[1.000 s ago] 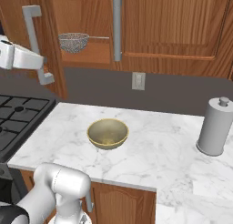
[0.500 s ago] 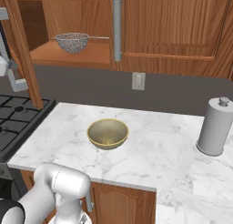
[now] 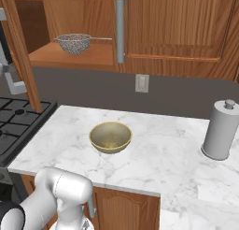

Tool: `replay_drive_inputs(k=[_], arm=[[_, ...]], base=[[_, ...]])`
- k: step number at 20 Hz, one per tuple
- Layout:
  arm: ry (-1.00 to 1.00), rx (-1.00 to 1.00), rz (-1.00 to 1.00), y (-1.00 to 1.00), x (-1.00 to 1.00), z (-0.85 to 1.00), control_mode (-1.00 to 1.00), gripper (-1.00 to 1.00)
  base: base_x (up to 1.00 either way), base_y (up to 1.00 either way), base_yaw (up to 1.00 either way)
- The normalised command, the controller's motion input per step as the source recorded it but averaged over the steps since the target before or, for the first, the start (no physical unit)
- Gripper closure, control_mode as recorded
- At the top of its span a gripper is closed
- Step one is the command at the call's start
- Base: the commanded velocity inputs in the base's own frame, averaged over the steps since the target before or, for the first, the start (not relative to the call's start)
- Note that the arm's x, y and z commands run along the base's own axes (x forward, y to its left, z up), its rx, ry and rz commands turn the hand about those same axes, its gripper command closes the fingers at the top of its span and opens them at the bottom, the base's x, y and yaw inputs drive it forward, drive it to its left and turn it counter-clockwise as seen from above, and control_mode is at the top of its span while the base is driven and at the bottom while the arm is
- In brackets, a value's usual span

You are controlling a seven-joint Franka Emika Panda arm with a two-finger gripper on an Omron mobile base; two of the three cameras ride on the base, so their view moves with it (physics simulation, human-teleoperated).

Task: Open the cabinet and setup a tea strainer by placing it in the bowl upright.

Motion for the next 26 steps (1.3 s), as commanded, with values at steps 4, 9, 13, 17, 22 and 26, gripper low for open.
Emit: replay_drive_inputs(k=[4,9,13,17,22,26], arm=[[0.0,0.0,0.0,0.27,-0.16,0.0,-1.0,-1.0],[0.0,0.11,0.14,-0.04,-0.5,0.0,-1.0,-1.0],[0.0,0.47,0.29,-0.73,-0.65,-0.04,-1.0,-1.0],[0.0,0.53,0.29,-0.55,-0.53,-0.04,-1.0,-1.0],[0.03,0.51,0.28,-0.46,-0.17,0.0,-1.0,-1.0],[0.23,0.41,0.19,-0.22,0.04,-0.09,-1.0,-1.0]], base=[[0.0,0.0,0.0],[0.0,0.0,0.0],[0.0,0.0,0.0],[0.0,0.0,0.0],[0.0,0.0,0.0],[0.0,0.0,0.0]])
